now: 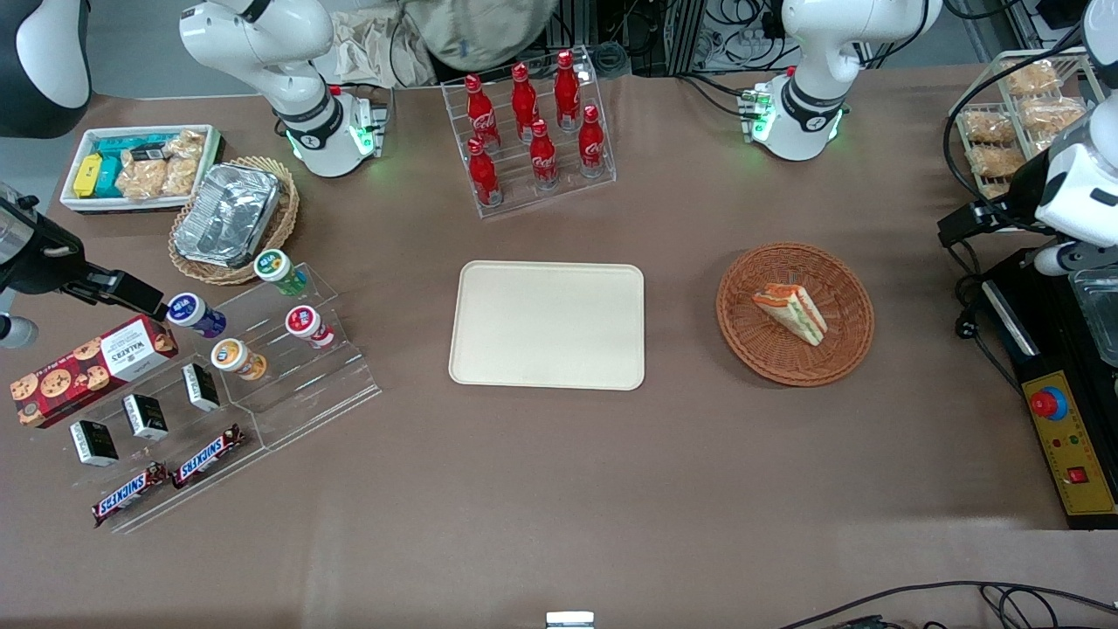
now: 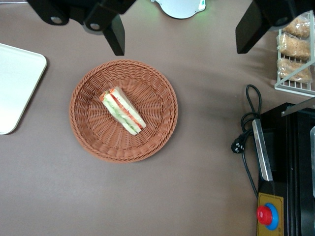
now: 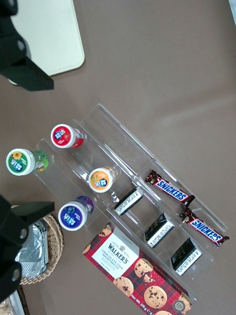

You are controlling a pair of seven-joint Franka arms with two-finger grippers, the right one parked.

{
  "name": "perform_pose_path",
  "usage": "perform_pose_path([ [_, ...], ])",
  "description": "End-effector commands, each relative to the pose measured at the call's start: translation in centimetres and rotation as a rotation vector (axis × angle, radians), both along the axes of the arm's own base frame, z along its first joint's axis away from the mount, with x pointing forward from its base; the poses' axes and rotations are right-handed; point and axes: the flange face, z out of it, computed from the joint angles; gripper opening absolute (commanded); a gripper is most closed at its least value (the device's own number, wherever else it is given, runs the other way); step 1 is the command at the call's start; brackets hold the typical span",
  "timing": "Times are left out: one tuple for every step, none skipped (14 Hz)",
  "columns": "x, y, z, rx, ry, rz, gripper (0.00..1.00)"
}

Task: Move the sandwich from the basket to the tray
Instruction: 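Move the left gripper over the sandwich in the wicker basket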

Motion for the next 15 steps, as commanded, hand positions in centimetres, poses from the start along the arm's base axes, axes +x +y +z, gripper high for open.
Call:
perform_pose_path([
  [0.7,-1.1,1.0,-0.004,-0.029,-0.011,1.0],
  [0.9,-1.2,1.2,-0.005,-0.041,-0.018,1.0],
  [1.1,-1.2,0.9,-0.004,-0.044,-0.023,1.0],
  [1.4,-1.3,0.4,0.001,-0.038,-0.023,1.0],
  [1.5,-1.3,0.3,0.009,-0.043,-0.023,1.0],
  [1.3,-1.6,-0.2,0.013,-0.037,-0.031,1.0],
  [0.5,-2.1,-0.8,0.015,-0.024,-0.038,1.0],
  [-0.5,-2.4,-1.0,0.014,-0.015,-0.041,1.0],
  [-1.8,-3.0,-1.6,0.011,-0.005,-0.055,1.0],
  [-3.0,-3.1,-2.3,-0.001,-0.009,-0.057,1.0],
  [-4.2,-3.4,-3.4,-0.008,-0.018,-0.06,1.0],
  [-5.5,-4.1,-4.9,-0.009,-0.034,-0.065,1.0],
  [-6.7,-4.8,-6.8,-0.006,-0.055,-0.059,1.0],
  [-7.5,-5.2,-8.6,-0.003,-0.076,-0.032,1.0],
  [-8.0,-5.4,-10.3,0.0,-0.089,0.002,1.0],
])
